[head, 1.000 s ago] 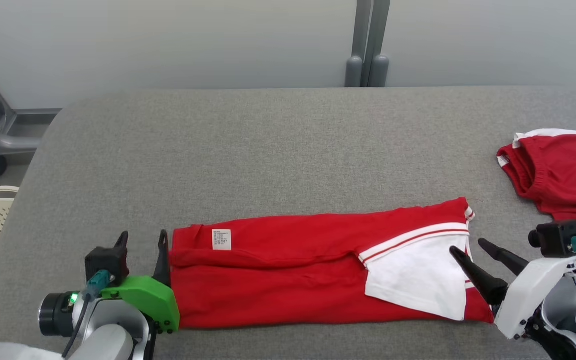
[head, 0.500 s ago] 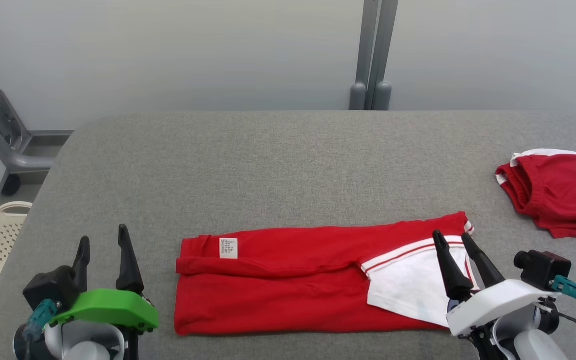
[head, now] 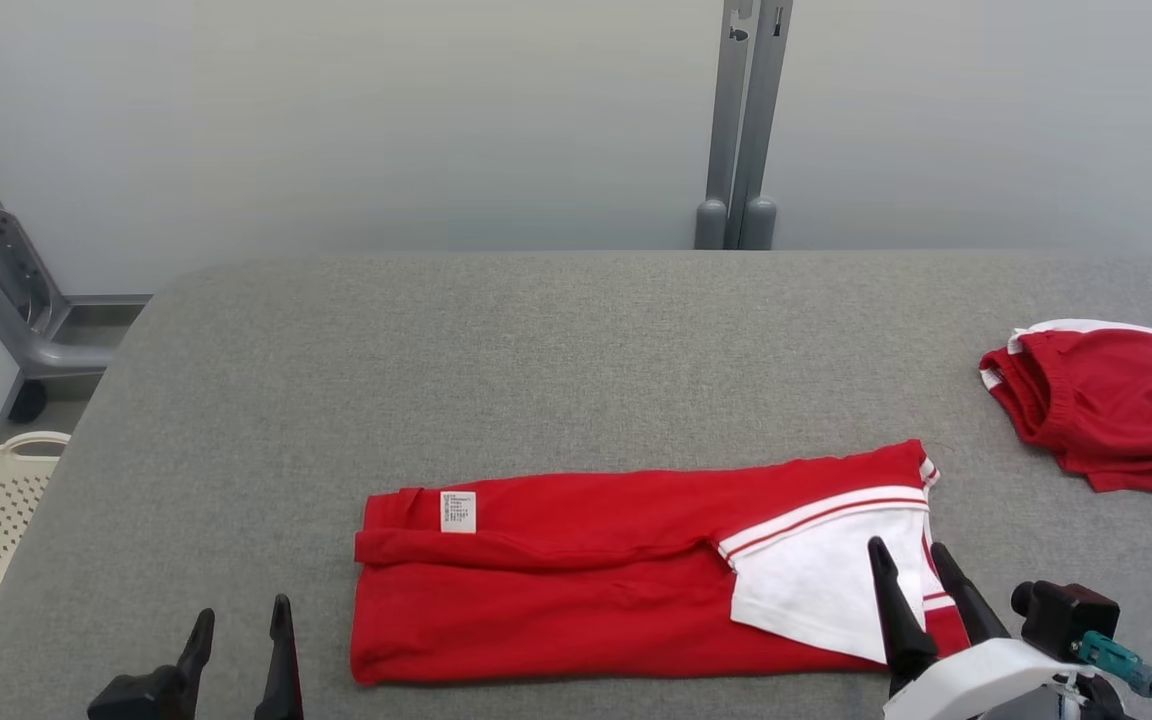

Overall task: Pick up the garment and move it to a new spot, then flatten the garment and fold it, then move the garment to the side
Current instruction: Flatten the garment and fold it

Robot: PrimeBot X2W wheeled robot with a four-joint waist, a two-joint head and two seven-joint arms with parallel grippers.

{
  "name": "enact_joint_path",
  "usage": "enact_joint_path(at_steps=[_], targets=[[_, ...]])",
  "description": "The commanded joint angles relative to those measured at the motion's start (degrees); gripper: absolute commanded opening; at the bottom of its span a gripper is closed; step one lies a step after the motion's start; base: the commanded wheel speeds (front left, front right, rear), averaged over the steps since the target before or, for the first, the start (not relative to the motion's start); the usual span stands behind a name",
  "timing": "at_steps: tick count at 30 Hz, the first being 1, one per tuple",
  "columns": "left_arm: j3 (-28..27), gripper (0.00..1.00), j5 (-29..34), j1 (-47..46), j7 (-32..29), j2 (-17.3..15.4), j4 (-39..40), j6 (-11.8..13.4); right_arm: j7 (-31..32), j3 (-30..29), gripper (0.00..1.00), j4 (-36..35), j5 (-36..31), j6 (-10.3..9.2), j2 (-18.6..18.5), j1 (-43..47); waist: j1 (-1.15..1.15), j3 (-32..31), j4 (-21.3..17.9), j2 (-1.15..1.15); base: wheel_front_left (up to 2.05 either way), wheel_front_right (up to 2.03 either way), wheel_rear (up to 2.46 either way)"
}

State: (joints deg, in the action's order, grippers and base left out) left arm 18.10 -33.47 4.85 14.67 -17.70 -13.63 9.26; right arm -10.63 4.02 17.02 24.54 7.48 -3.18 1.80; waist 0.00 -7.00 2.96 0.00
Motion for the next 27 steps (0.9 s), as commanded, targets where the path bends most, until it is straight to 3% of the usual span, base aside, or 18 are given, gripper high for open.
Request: enact_joint_path(at_steps=[1,11,22,27], targets=[[0.2,1.00,0.4,1.0,-0.3,-0.8,-0.5,-0.4,0.2,-0.1,1.00,0.1,-0.9,0.01,0.0,0.9,0.00,-0.2,0.1,0.00,0.00,0.00,0.00],[-0.5,1.00,-1.1,2.9,-0.7,-1.5,0.9,0.0,2.1,-1.2,1.00,-1.3,-4.8,0.01,0.2,3.7,0.00,-0.7,0.6,0.00,0.00,0.00,0.00],[0.0,1.00,-0.7,1.7,-0.7,-1.3,1.2,0.2,3.7,-1.9,1.00,-2.7,-3.6,0.01,0.2,3.3,0.00,-0.2,0.3,0.00,0.00,0.00,0.00],[0.6,1.00,-0.5,1.1,-0.7,-1.1,1.2,-0.1,7.3,-7.9,1.00,-1.6,-2.2,-0.01,0.2,1.5,0.00,0.1,0.4,0.00,0.00,0.00,0.00]])
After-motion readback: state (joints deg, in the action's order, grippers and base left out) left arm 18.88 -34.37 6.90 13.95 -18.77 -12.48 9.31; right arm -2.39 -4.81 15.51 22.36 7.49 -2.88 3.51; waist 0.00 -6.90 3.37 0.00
